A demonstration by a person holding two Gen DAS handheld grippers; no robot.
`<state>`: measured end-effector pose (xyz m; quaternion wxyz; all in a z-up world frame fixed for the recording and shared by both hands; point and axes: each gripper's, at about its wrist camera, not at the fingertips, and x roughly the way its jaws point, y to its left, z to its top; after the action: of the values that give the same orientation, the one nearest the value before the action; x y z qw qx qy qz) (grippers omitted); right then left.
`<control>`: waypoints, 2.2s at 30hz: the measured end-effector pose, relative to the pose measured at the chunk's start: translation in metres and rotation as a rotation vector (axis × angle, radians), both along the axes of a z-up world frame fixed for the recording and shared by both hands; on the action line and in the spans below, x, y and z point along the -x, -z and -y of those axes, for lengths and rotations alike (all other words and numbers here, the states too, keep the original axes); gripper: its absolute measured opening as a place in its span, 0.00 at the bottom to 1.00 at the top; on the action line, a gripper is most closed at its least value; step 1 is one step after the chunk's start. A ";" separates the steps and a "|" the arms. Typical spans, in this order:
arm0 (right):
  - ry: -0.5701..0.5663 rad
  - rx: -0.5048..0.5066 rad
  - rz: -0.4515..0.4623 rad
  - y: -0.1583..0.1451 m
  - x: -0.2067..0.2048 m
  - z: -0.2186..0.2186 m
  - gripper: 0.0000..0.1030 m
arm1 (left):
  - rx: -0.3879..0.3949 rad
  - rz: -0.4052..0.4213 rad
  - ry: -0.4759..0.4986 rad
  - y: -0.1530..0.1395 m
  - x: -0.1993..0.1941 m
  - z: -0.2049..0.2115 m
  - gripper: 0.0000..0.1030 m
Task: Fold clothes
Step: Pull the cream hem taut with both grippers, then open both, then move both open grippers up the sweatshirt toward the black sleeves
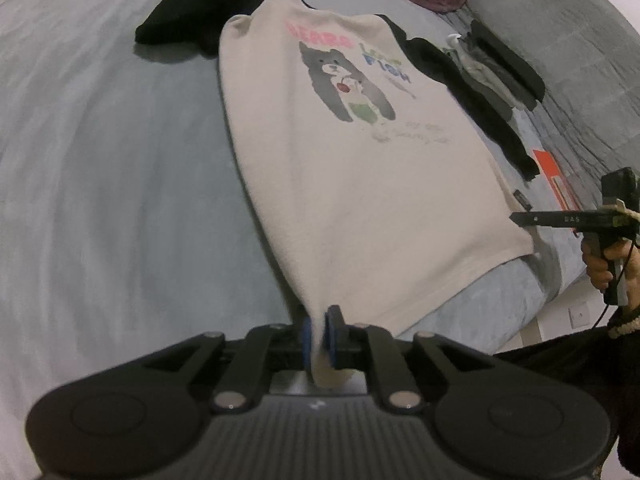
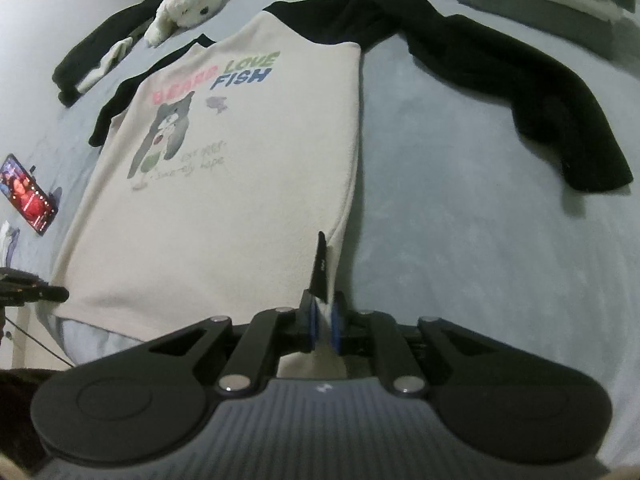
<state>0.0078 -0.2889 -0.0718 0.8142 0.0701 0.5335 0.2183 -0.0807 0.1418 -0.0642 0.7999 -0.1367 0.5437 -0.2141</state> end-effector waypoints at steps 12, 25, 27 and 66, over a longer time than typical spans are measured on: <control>0.099 -0.025 0.066 -0.018 -0.019 -0.004 0.41 | -0.013 0.032 -0.107 -0.009 -0.021 -0.002 0.55; 0.095 -0.018 0.093 -0.023 -0.049 -0.041 0.48 | -0.135 0.092 -0.291 -0.007 -0.065 0.015 0.86; 0.088 -0.013 0.098 -0.023 -0.054 -0.050 0.48 | -0.173 0.116 -0.316 -0.006 -0.071 0.019 0.90; -0.118 -0.119 0.278 -0.040 -0.133 -0.243 0.60 | -0.263 0.213 -0.712 -0.011 -0.126 -0.028 0.94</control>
<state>0.1408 -0.0462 -0.0319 0.8602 0.0559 0.4051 0.3048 0.0452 0.1700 -0.0531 0.8868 -0.1899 0.3990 0.1354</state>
